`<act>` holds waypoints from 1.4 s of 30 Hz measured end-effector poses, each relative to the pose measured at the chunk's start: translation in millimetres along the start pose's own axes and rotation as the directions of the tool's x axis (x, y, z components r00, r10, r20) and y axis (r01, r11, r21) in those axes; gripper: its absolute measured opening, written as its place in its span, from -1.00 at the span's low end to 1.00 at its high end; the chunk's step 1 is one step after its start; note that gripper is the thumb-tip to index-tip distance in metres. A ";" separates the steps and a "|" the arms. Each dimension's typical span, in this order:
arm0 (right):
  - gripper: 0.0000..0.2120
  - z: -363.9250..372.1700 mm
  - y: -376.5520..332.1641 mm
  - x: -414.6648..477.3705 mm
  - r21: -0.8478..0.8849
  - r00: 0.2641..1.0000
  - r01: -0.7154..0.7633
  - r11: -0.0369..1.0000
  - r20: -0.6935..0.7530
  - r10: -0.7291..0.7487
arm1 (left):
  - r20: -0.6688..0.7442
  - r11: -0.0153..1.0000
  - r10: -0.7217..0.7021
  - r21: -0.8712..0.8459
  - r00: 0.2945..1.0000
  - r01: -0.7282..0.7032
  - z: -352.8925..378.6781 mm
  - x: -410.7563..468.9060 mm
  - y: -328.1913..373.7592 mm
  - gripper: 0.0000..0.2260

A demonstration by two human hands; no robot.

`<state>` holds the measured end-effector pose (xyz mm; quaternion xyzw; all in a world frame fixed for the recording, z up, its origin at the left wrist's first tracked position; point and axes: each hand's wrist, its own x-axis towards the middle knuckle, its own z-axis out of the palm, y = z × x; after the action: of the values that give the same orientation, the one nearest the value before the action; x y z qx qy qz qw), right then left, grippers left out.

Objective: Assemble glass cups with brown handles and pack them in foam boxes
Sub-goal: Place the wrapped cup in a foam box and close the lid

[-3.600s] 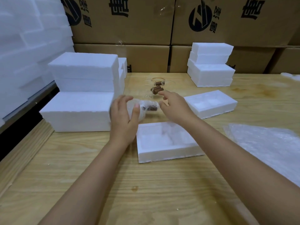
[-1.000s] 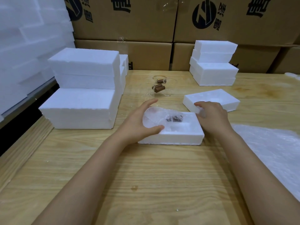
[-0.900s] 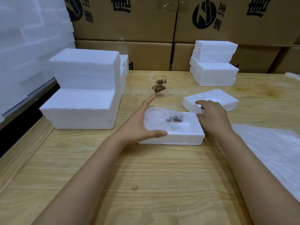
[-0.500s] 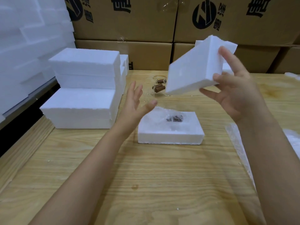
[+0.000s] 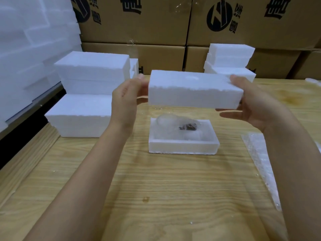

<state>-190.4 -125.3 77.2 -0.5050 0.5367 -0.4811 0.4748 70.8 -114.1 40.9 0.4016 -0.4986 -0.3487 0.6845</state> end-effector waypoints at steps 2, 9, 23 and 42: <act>-0.80 -8.8 4.9 3.4 -0.096 0.998 -0.014 0.995 0.053 0.019 | 0.027 0.996 -0.082 0.030 0.996 0.081 -4.5 2.6 -3.0 -0.69; -0.75 -14.1 24.4 10.0 -0.310 0.943 -0.088 0.947 0.281 0.180 | 0.081 0.966 -0.140 0.229 0.987 0.119 -14.2 -2.5 -28.2 -0.73; -0.71 -15.4 44.2 16.9 -0.343 0.908 -0.114 0.932 0.345 0.238 | 0.115 0.924 -0.121 0.376 0.986 0.070 -17.5 -8.8 -43.5 -0.82; -0.07 -21.2 88.4 10.4 -0.176 0.780 0.178 0.968 0.625 -0.030 | 0.641 0.903 -0.399 0.398 0.656 0.161 -46.9 -15.4 -62.5 0.04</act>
<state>-219.4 -132.5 -9.2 -0.7139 0.3740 -0.2508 0.5362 107.1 -118.2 -29.9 0.4100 -0.7015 -0.4965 0.3054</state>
